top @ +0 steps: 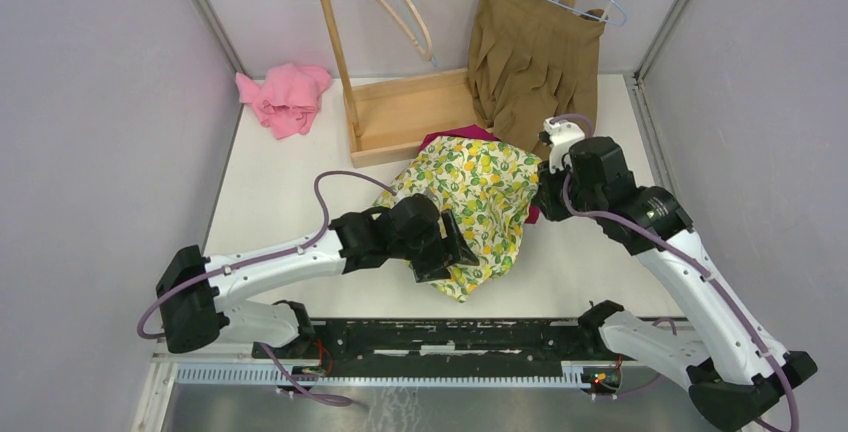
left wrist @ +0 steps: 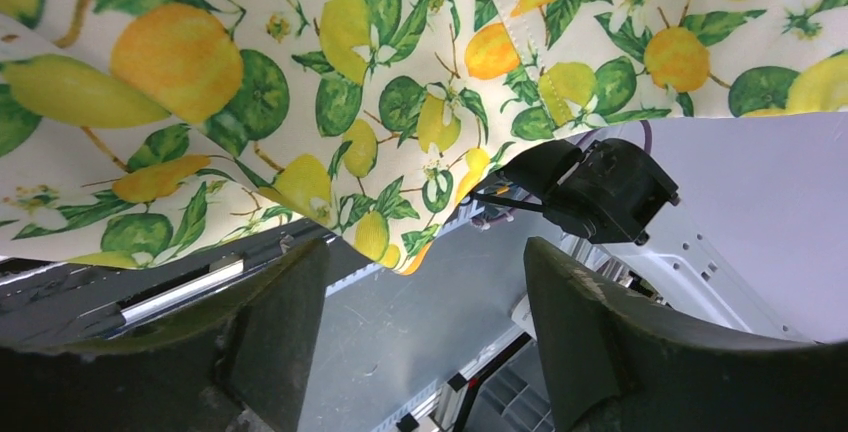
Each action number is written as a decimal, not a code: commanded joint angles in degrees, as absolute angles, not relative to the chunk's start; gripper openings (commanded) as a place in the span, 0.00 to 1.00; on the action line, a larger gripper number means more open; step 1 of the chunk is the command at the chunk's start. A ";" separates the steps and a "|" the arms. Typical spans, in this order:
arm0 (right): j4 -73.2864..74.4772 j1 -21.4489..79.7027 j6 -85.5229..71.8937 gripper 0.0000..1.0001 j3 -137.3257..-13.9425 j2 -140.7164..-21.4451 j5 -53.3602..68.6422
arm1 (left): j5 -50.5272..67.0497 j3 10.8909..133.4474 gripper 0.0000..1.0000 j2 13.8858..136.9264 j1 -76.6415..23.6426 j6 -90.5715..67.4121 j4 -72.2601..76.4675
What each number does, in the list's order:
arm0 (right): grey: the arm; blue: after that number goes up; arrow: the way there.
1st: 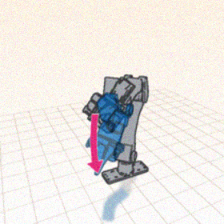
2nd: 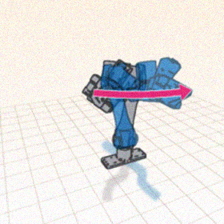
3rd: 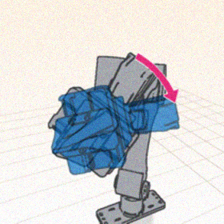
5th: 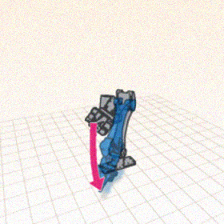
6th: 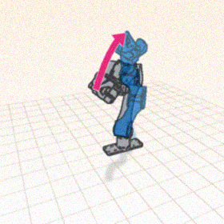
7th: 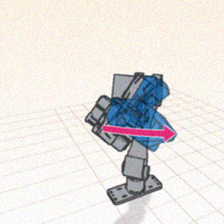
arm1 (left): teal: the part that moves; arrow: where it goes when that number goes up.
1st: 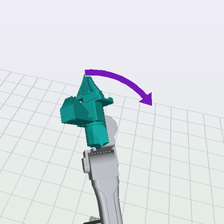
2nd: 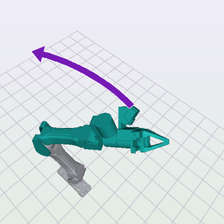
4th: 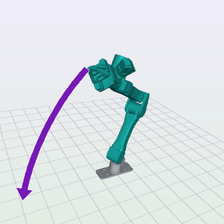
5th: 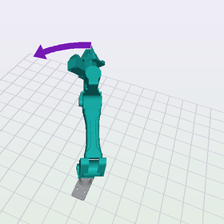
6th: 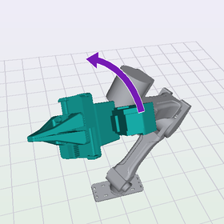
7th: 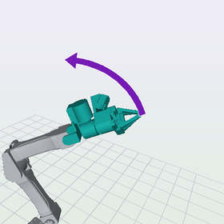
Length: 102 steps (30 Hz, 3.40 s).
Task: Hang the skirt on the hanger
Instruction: Flatten out the skirt at the bin.
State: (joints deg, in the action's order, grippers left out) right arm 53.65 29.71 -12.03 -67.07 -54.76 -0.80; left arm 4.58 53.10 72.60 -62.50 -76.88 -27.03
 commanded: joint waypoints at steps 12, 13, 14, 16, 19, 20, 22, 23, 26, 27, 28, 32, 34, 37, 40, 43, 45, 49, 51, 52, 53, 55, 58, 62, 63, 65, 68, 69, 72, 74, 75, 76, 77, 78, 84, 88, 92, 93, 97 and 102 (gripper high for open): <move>50.98 29.53 -13.00 0.18 -65.72 -51.01 1.93 | 4.23 52.83 0.58 77.04 -63.20 -78.05 -21.14; 51.05 29.54 -13.01 0.18 -65.67 -50.86 1.93 | 4.18 52.80 0.57 77.15 -63.32 -78.06 -21.17; 51.06 29.54 -12.93 0.18 -65.63 -50.73 2.12 | 4.20 52.67 0.57 77.17 -63.34 -78.09 -21.18; 51.06 29.58 -12.87 0.18 -65.48 -50.55 2.27 | 3.88 52.46 0.56 77.05 -63.58 -78.13 -21.44; 51.10 29.56 -12.83 0.18 -65.26 -50.28 2.41 | 3.46 51.91 0.50 76.29 -63.95 -78.04 -21.53; 51.15 29.57 -12.78 0.18 -65.17 -50.20 2.38 | 3.39 51.80 0.48 75.97 -64.06 -77.97 -21.52; 51.32 29.59 -12.65 0.18 -65.20 -50.11 2.52 | 3.20 51.46 0.46 75.49 -64.36 -78.02 -21.68; 51.28 29.56 -12.66 0.18 -65.09 -50.02 2.54 | 3.18 51.29 0.46 75.30 -64.40 -78.02 -21.71; 51.27 29.54 -12.72 0.18 -65.15 -49.85 2.80 | 2.95 51.03 0.42 75.06 -64.43 -77.73 -21.59; 51.24 29.62 -12.74 0.18 -65.13 -49.84 2.72 | 2.89 51.06 0.40 75.14 -64.42 -77.39 -21.21; 51.25 29.54 -12.74 0.18 -65.15 -49.77 2.79 | 2.98 51.13 0.38 75.09 -64.45 -77.20 -20.77; 51.53 29.54 -12.75 0.18 -65.70 -49.75 3.02 | 2.99 52.08 0.24 75.01 -64.51 -75.55 -19.81; 51.80 29.55 -12.72 0.18 -66.03 -49.75 3.03 | 2.78 52.75 0.16 74.78 -64.43 -74.89 -19.94; 52.09 29.61 -12.74 0.18 -66.35 -49.61 3.07 | 1.96 53.28 0.04 73.96 -64.42 -73.95 -19.86; 52.51 29.57 -12.74 0.18 -66.57 -49.49 2.90 | 1.90 54.91 0.03 73.68 -64.41 -72.49 -20.94; 53.10 29.57 -12.66 0.19 -66.76 -49.40 2.57 | 1.43 56.80 0.03 72.69 -64.34 -70.90 -23.66; 53.79 29.58 -12.57 0.24 -66.99 -49.39 2.38 | 0.68 58.45 0.03 71.11 -64.32 -70.17 -25.29; 54.61 29.58 -12.86 0.35 -66.55 -49.16 1.75 | -2.48 66.26 0.03 68.38 -63.28 -66.81 -32.14; 54.91 29.61 -13.21 0.43 -65.71 -48.85 1.38 | -3.43 71.42 0.03 67.81 -61.90 -64.53 -35.26; 55.04 29.55 -13.45 0.47 -65.28 -48.72 1.18 | -3.92 74.21 0.03 67.69 -60.69 -63.21 -36.92; 55.16 29.56 -13.57 0.50 -64.97 -48.50 1.08 | -4.12 76.67 0.03 67.90 -59.61 -61.84 -38.28; 55.60 29.54 -13.78 0.55 -64.68 -48.07 0.72 | -2.84 81.65 0.03 68.50 -56.42 -58.98 -39.62; 56.83 29.61 -13.89 0.58 -65.66 -47.52 0.02 | -0.40 89.35 0.03 70.90 -52.41 -55.74 -40.04; 58.35 29.54 -13.43 0.60 -67.89 -46.82 0.76 | 3.26 100.57 0.03 77.06 -49.42 -52.53 -40.31; 58.50 29.58 -13.37 0.60 -68.22 -46.64 1.05 | 4.06 103.78 0.03 78.59 -49.16 -51.86 -40.33; 58.74 29.52 -13.22 0.61 -68.62 -46.43 1.70 | 4.83 110.60 0.03 82.04 -48.94 -50.63 -41.37; 58.85 29.58 -13.93 0.61 -68.45 -46.24 3.48 | 5.74 119.57 0.03 86.77 -48.00 -49.40 -43.17; 58.62 29.58 -14.30 0.61 -68.20 -46.16 3.99 | 6.43 121.65 0.03 88.06 -47.39 -49.25 -43.57; 57.72 29.63 -14.48 0.62 -67.22 -46.06 6.52 | 8.80 126.29 0.03 90.71 -45.16 -49.16 -43.73; 57.34 29.61 -13.45 0.62 -66.98 -46.21 8.69 | 10.23 127.19 0.03 91.26 -44.16 -49.26 -42.46; 57.06 29.61 -12.99 0.63 -67.05 -46.16 9.40 | 10.92 127.26 0.03 91.17 -43.49 -49.49 -41.53; 56.33 29.62 -12.70 0.63 -66.92 -45.82 10.24 | 11.70 127.26 0.03 91.16 -42.88 -49.79 -40.45; 55.58 29.66 -12.58 0.64 -66.82 -45.53 10.62 | 12.37 127.30 0.03 91.12 -42.13 -50.09 -39.33; 54.84 29.62 -12.38 0.65 -67.02 -45.26 10.90 | 12.84 127.57 0.03 91.12 -41.46 -50.50 -38.50; 52.30 29.63 -9.61 0.68 -69.62 -47.11 11.68 | 15.82 132.32 0.03 93.42 -38.97 -52.08 -36.11; 49.49 29.64 -8.88 0.71 -70.89 -50.34 8.40 | 16.86 132.68 0.03 93.32 -38.74 -52.12 -35.78; 47.42 29.65 -7.23 0.71 -72.03 -52.15 0.60 | 17.41 132.22 0.03 92.22 -38.51 -51.97 -35.83; 46.70 29.62 -6.79 0.71 -72.24 -52.08 -1.34 | 17.55 132.20 0.03 91.94 -38.38 -51.90 -36.03; 44.39 29.63 -5.04 0.70 -73.26 -52.71 -4.58 | 18.52 132.19 0.03 90.93 -37.95 -51.79 -36.21; 43.48 29.64 -2.34 0.70 -74.24 -54.67 -5.56 | 20.23 132.17 0.04 90.32 -37.20 -51.38 -36.47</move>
